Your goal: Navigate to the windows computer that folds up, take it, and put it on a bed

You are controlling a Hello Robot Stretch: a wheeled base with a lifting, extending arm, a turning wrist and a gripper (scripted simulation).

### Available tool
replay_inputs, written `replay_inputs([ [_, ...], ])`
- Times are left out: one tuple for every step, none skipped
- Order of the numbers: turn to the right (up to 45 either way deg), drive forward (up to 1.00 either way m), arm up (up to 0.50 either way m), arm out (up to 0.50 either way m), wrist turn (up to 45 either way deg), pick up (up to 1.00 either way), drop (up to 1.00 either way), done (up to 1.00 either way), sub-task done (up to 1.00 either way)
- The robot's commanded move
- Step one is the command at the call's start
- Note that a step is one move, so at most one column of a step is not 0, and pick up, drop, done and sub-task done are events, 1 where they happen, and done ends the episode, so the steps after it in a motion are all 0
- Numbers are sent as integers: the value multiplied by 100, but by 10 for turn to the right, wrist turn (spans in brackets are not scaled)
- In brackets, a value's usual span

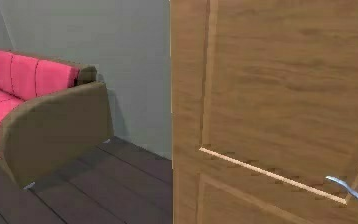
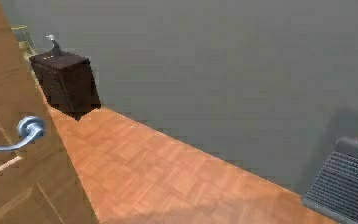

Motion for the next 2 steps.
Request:
replay_inputs([
  [0,50,0,0,0,0,0,0,0],
  [-450,0,0,0,0,0,0,0,0],
])
